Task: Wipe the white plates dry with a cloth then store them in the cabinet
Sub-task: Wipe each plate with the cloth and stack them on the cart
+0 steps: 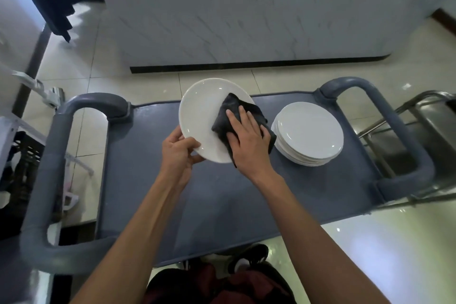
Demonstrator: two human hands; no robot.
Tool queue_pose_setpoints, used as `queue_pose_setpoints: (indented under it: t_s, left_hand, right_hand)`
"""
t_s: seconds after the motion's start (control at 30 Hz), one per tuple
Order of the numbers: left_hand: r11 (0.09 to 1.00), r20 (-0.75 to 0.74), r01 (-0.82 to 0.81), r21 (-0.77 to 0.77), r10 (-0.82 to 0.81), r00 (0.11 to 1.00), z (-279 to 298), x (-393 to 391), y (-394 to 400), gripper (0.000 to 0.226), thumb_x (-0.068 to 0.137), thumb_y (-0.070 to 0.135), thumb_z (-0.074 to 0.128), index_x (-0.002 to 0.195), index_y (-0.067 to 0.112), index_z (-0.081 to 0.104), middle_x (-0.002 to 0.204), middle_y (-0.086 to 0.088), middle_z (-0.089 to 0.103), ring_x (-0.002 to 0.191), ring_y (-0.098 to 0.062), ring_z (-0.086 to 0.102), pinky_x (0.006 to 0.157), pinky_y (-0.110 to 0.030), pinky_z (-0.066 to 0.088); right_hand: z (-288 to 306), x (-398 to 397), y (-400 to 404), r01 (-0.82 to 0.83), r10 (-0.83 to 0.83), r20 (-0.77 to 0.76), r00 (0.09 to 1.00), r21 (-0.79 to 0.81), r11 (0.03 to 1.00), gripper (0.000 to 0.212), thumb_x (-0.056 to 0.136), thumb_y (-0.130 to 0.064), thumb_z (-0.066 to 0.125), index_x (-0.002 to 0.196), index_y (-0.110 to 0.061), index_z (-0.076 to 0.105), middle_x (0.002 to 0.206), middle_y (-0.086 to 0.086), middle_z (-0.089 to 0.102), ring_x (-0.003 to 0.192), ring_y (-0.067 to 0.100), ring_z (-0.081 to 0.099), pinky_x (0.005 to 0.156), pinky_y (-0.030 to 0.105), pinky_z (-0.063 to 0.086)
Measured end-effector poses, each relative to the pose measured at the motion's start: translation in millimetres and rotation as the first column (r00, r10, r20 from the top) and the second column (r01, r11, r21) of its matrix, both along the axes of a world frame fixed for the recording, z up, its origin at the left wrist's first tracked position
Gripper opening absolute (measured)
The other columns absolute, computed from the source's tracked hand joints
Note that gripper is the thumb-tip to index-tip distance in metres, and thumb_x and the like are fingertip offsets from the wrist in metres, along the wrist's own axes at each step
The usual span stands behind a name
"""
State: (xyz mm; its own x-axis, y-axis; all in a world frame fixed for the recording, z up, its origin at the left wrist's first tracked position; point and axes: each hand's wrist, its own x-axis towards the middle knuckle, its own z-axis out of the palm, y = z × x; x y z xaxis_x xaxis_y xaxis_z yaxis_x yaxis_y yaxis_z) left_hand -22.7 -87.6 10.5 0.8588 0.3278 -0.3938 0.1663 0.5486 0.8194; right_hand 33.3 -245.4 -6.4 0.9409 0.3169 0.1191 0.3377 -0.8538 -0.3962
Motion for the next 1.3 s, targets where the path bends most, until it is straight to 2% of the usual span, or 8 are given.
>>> queue_pose_setpoints:
  t_s: [0.23,0.33,0.53,0.7,0.8,0.97,1.13,1.3]
  left_hand:
    - [1.0,0.02,0.023,-0.003,-0.023,1.0,-5,5,-1,0.05,0.079,-0.017,0.044,0.12,0.005,0.065,0.105,-0.014,0.068,0.088,-0.031,0.065,0.064,-0.045,0.06]
    - [0.999,0.021,0.024,-0.025,-0.023,1.0,-3,5,0,0.051,0.079,-0.017,0.042,0.123,0.0,0.062,0.099,-0.013,0.065,0.079,-0.026,0.062,0.055,-0.035,0.055]
    - [1.0,0.019,0.002,-0.024,-0.001,1.0,0,4,7,0.048,0.078,-0.016,0.042,0.115,0.003,0.064,0.098,-0.013,0.063,0.075,-0.025,0.059,0.053,-0.034,0.054]
    - [1.0,0.021,-0.006,-0.029,0.007,1.0,5,4,10,0.041,0.078,-0.019,0.039,0.105,0.003,0.062,0.079,-0.005,0.06,0.056,-0.016,0.05,0.044,-0.024,0.045]
    - [1.0,0.023,0.015,-0.011,-0.015,1.0,4,3,14,0.041,0.078,-0.019,0.039,0.105,0.003,0.062,0.075,-0.003,0.061,0.051,-0.013,0.051,0.045,-0.024,0.045]
    - [0.997,0.043,0.073,-0.008,-0.072,0.996,3,1,22,0.041,0.078,-0.019,0.039,0.103,0.005,0.063,0.08,-0.005,0.062,0.049,-0.013,0.051,0.047,-0.026,0.048]
    - [0.989,0.037,0.151,0.012,-0.151,0.988,-5,-1,35,0.04,0.059,-0.003,0.053,0.092,0.012,0.069,0.088,-0.013,0.057,0.071,-0.029,0.041,0.055,-0.034,0.052]
    - [0.976,0.051,0.211,0.048,-0.213,0.976,-2,-6,39,0.044,0.055,-0.001,0.053,0.096,0.007,0.068,0.078,-0.008,0.062,0.056,-0.02,0.052,0.048,-0.031,0.052]
  right_hand:
    - [-4,-34,14,0.003,0.003,-0.067,0.998,0.094,0.996,0.054,0.105,-0.033,0.039,0.157,-0.039,0.022,0.168,-0.006,0.007,0.154,0.015,0.003,0.12,0.049,0.006]
    - [-4,-43,23,0.015,-0.005,-0.073,0.997,0.132,0.991,0.053,0.106,-0.036,0.037,0.156,-0.039,0.023,0.167,-0.007,0.007,0.154,0.014,0.002,0.12,0.049,0.004]
    - [-9,-46,13,-0.005,0.009,-0.026,1.0,0.16,0.987,0.05,0.104,-0.04,0.038,0.154,-0.042,0.029,0.166,-0.009,0.015,0.153,0.01,0.006,0.12,0.041,0.004]
    - [-15,-35,-3,0.068,-0.072,0.01,0.997,0.228,0.971,0.051,0.104,-0.032,0.044,0.153,-0.036,0.034,0.166,-0.004,0.018,0.154,0.019,0.005,0.124,0.041,0.011]
    - [-14,-25,-8,0.09,-0.099,0.009,0.995,0.33,0.94,0.05,0.104,-0.023,0.049,0.152,-0.03,0.038,0.166,0.0,0.015,0.154,0.02,0.002,0.123,0.026,0.005]
    - [-5,-10,-14,0.118,-0.14,0.019,0.99,0.439,0.891,0.051,0.101,-0.017,0.056,0.15,-0.024,0.042,0.166,0.004,0.016,0.152,0.022,0.016,0.122,0.026,0.013]
    - [7,-2,-19,0.105,-0.137,0.036,0.99,0.466,0.879,0.055,0.099,-0.011,0.059,0.151,-0.018,0.043,0.164,0.009,0.023,0.147,0.011,0.024,0.116,0.01,0.013]
    - [12,7,-23,0.108,-0.141,0.037,0.989,0.466,0.878,0.057,0.098,-0.011,0.06,0.151,-0.02,0.041,0.161,0.01,0.029,0.147,0.021,0.031,0.12,0.034,0.027]
